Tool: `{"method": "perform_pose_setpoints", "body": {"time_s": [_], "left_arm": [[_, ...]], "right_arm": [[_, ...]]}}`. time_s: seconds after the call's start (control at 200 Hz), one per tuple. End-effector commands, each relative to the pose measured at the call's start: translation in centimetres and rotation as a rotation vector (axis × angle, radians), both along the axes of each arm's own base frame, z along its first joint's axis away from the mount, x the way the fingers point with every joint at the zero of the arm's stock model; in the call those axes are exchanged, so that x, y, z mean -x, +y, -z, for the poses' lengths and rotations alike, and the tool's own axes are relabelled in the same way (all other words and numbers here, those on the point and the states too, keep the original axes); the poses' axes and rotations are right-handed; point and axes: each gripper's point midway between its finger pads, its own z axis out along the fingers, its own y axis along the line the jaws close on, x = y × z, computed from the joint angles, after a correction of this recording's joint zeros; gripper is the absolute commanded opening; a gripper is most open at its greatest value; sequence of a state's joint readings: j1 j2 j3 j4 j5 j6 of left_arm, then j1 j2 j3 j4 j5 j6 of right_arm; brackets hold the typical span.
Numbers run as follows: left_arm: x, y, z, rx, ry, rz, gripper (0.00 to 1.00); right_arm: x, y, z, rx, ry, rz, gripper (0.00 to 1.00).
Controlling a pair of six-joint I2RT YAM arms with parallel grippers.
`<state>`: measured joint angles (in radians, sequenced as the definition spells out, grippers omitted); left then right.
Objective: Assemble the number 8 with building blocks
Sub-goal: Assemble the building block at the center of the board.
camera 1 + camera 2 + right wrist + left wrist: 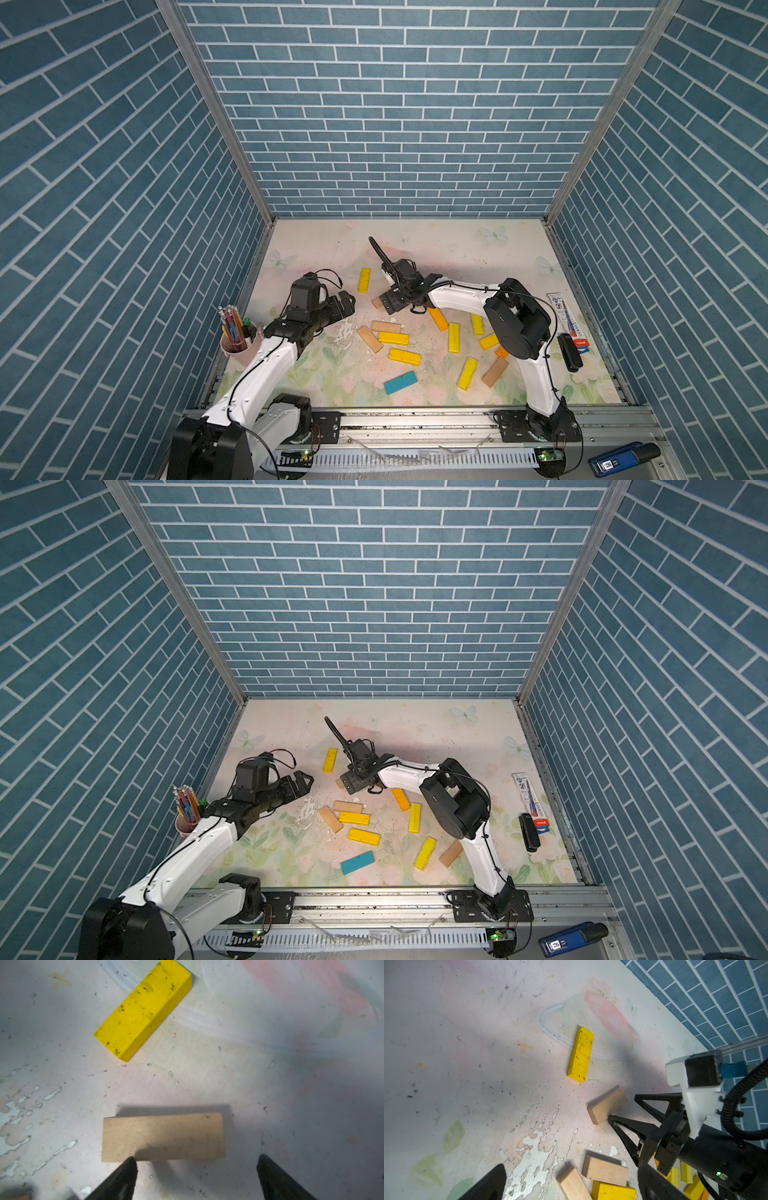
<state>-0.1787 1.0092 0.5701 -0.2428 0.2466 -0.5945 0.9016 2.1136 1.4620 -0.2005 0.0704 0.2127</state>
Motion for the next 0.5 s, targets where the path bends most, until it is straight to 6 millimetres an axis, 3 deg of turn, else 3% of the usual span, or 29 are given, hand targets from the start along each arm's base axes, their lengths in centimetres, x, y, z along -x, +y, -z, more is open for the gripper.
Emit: {"method": "perform_pose_setpoints", "body": {"time_s": [0.0,0.495], "left_arm": [[0.3,0.5,0.2,-0.026,0.008,-0.002,1.0],[0.1,0.2,0.6,-0.014,0.022,0.009,1.0]], "right_arm": [[1.1,0.7,1.0,-0.018,0.031,-0.02,0.91],[1.1,0.9,2.1,0.031,0.03,-0.031,0.91]]}}
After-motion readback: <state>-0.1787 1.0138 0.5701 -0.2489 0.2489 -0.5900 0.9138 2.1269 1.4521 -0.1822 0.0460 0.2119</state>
